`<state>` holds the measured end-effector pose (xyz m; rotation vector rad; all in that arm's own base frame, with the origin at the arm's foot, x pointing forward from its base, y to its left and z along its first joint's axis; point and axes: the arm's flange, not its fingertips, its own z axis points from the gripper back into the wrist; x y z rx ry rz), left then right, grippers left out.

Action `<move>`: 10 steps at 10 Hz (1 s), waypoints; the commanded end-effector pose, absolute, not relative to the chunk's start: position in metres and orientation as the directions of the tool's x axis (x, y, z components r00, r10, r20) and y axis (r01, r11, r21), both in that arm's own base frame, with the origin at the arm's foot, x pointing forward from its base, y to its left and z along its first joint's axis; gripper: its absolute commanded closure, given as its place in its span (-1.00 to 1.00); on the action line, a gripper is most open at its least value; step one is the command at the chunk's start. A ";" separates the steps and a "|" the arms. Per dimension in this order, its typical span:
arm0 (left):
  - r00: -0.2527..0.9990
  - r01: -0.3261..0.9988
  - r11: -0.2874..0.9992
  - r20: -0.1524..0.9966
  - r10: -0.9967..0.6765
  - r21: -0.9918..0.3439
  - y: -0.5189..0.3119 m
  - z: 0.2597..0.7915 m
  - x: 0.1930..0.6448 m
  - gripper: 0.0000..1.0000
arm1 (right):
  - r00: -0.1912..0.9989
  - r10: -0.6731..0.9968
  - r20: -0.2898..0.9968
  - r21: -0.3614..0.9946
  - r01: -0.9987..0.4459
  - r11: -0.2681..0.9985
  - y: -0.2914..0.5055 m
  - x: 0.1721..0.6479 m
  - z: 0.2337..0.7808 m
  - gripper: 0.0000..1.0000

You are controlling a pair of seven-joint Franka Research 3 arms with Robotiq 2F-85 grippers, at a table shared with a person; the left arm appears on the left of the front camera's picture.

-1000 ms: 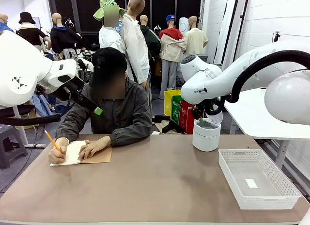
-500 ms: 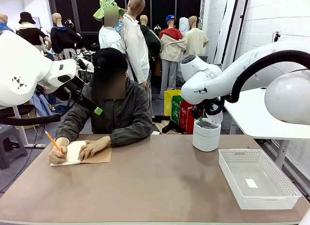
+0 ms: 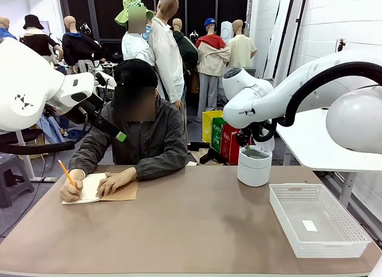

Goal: Sort the paper based on its condition.
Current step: If a person hands you a paper, place it in the Organizing basket , and if it's crumpled, put it in the Trash can.

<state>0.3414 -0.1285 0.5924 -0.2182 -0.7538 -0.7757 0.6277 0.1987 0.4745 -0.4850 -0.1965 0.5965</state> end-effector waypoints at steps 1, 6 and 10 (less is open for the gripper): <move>0.475 0.704 0.706 0.686 -0.552 0.081 -0.127 0.594 0.342 -1.00 | 0.808 0.588 0.050 -0.498 -0.490 0.716 0.196 0.628 0.472 -1.00; 0.475 0.704 0.706 0.686 -0.552 0.081 -0.127 0.594 0.342 -1.00 | 0.727 0.652 0.215 -0.398 -0.544 0.739 0.232 0.575 0.506 -1.00; 0.475 0.704 0.706 0.686 -0.552 0.081 -0.127 0.594 0.342 -1.00 | 0.586 0.686 0.431 -0.269 -0.642 0.718 0.262 0.506 0.526 -1.00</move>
